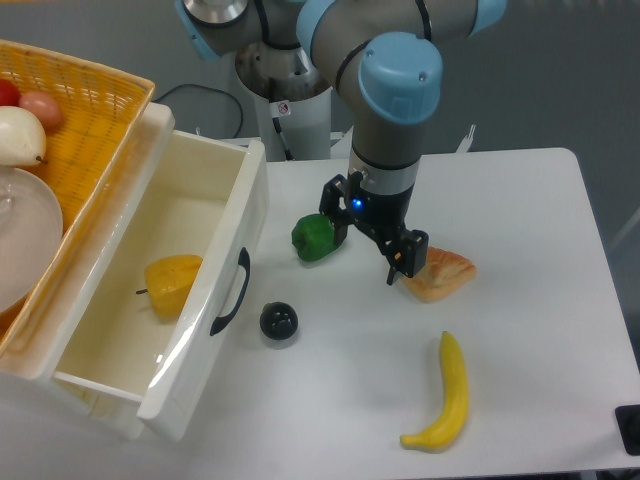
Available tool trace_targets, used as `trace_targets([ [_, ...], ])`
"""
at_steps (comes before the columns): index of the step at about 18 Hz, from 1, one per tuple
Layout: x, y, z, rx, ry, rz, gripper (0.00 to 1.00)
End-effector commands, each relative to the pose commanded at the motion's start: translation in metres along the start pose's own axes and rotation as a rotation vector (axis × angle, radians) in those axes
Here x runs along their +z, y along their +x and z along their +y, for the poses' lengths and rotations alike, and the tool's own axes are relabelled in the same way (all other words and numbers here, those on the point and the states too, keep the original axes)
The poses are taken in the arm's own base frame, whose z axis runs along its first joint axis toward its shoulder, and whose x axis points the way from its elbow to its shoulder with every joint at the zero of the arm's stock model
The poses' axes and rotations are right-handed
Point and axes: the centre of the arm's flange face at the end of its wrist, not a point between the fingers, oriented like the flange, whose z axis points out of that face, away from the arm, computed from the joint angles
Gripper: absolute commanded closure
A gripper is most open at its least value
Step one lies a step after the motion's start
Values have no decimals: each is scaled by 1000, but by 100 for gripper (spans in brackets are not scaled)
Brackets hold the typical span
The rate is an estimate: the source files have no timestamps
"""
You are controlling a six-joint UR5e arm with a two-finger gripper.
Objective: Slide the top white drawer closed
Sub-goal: 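Move the gripper away from the bread slice toward the open drawer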
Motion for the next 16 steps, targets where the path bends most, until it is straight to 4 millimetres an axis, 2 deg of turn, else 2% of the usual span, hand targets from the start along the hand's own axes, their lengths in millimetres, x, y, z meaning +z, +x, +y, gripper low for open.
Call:
trace_targets([
  [4, 14, -5, 0, 19, -16, 4, 0],
  [12, 58, -18, 3, 1, -39, 54, 0],
  [16, 67, -25, 5, 8, -61, 30, 0],
])
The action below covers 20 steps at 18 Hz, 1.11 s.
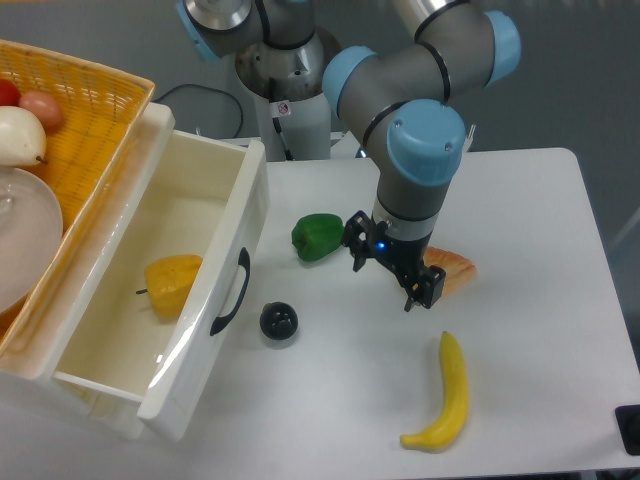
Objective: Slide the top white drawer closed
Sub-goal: 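Move the gripper away from the bread slice toward the open drawer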
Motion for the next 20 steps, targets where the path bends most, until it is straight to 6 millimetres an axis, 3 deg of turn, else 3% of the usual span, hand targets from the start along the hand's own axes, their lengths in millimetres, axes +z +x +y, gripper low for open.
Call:
trace_targets([
  [6, 15, -8, 2, -34, -12, 0, 0],
  [11, 28, -10, -4, -267, -12, 17, 0],
  [16, 37, 0, -15, -401, 3, 50, 0],
  [20, 46, 17, -25, -388, -4, 72, 0],
])
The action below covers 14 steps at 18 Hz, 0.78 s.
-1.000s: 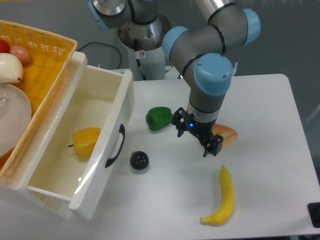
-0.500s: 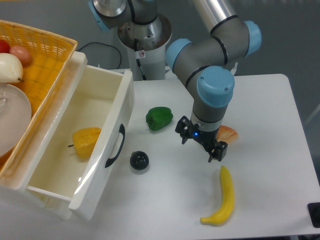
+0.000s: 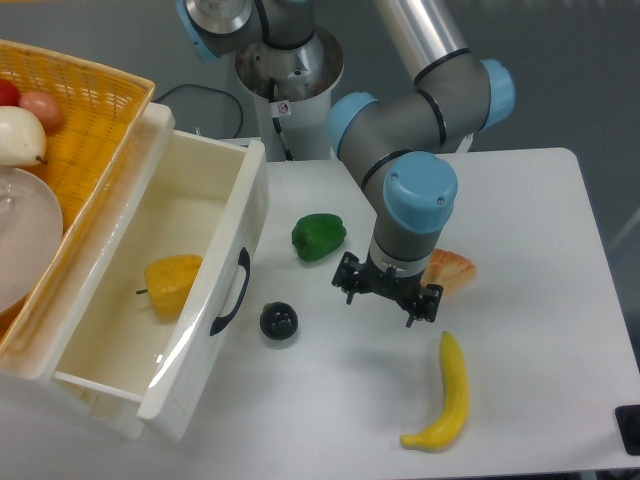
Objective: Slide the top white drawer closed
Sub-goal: 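Move the gripper away from the bread slice toward the open drawer, then lower the gripper beside the drawer front near its black handle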
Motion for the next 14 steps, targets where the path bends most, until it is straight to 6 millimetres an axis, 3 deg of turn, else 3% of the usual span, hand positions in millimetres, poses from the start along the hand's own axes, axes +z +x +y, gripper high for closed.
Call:
trace_targets([
  [14, 2, 44, -29, -26, 53, 63, 0],
])
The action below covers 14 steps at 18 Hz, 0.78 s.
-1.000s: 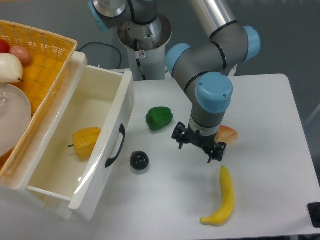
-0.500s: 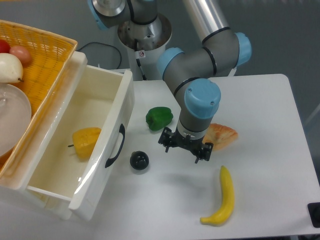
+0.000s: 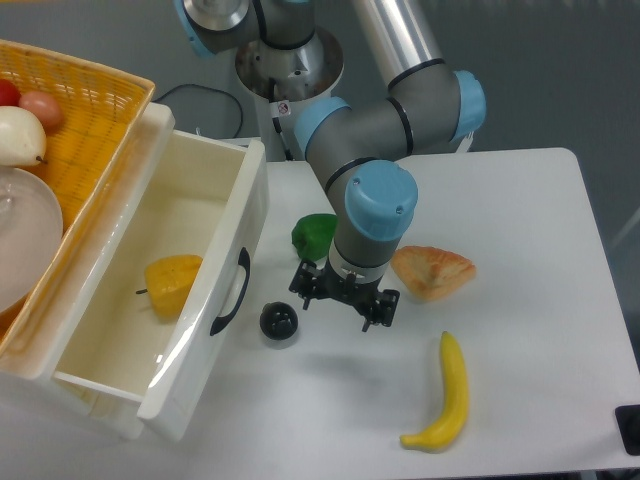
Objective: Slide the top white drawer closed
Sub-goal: 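Lower the gripper beside the drawer front near its black handle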
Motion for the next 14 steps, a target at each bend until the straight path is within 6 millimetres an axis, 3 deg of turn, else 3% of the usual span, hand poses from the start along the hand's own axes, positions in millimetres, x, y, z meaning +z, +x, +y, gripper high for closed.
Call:
trace_targets([
  [14, 6, 32, -17, 4, -5, 5, 0],
])
